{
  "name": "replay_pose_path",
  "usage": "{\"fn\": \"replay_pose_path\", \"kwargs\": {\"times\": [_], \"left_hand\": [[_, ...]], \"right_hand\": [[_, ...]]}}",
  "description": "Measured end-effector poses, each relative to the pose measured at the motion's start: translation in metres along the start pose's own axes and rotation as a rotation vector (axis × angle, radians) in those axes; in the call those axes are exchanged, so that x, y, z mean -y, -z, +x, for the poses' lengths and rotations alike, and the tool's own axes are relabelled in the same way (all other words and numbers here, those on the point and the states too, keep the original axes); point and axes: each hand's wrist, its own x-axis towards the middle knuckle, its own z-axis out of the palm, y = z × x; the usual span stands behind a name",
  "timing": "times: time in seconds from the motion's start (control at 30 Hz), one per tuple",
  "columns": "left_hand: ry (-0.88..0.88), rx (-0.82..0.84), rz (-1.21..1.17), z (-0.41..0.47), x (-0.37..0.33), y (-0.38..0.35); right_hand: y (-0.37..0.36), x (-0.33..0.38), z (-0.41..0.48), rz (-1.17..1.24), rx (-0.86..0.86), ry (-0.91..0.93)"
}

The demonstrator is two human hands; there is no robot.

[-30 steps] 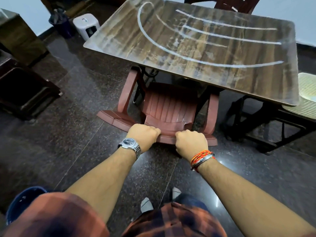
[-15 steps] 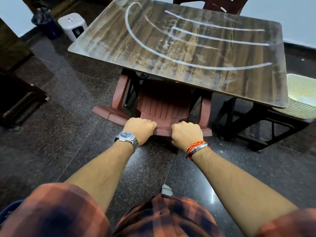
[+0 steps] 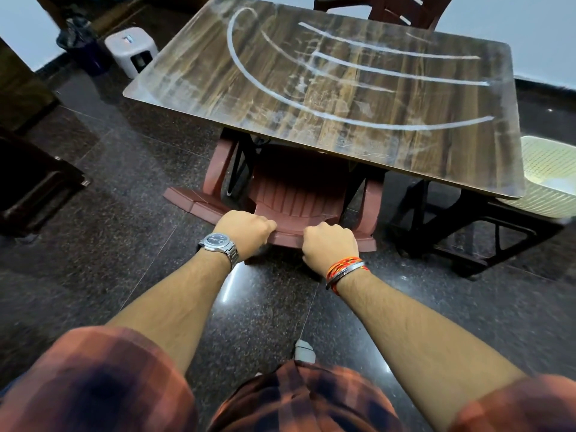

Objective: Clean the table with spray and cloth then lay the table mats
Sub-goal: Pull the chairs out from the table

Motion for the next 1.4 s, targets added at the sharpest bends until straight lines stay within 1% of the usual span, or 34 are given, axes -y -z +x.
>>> {"fn": "replay_pose_path", "kwargs": {"times": [0.37,0.5,0.63,0.8,0.9,0.97,1.03,1.1,1.2,1.3,1.37,1.4], "left_hand": [[0.029,0.002,0.007,0.005,0.012,-0.002],[0.056,-0.03,0.016,0.004,0.009,-0.002],[0.095,-0.065,-0.03,0.005,0.008,-0.004],[0.1,-0.036,-0.019,0.004,0.008,-0.007],[0.028,-0.049,-0.049,0.002,0.013,-0.011],[-0.091,-0.142,-0.152,-0.002,0.02,-0.012],[-0.166,-0.229,-0.18,-0.013,0.032,-0.015],[-0.121,-0.309,-0.18,-0.022,0.047,-0.019],[0.057,-0.385,-0.254,-0.03,0.07,-0.018],[0.305,-0.329,-0.372,-0.03,0.102,-0.016],[0.4,-0.307,-0.394,-0.031,0.127,-0.017],[0.418,-0.303,-0.381,-0.032,0.142,-0.019]], "right_hand": [[0.005,0.006,0.01,0.004,-0.025,0.003],[0.005,0.008,0.011,0.002,-0.027,-0.013],[0.005,0.008,0.01,0.009,-0.032,-0.027],[0.003,0.01,0.011,0.022,-0.016,-0.037],[0.0,0.009,0.01,0.039,-0.055,0.016],[-0.001,0.007,0.008,0.117,-0.074,0.059],[0.003,0.004,0.011,0.251,-0.09,0.075],[0.006,0.002,0.024,0.339,-0.143,0.097],[0.008,0.015,0.054,0.375,-0.163,0.153],[0.01,0.045,0.088,0.324,-0.179,0.226],[0.013,0.067,0.111,0.293,-0.205,0.259],[0.015,0.08,0.123,0.29,-0.223,0.272]]}}
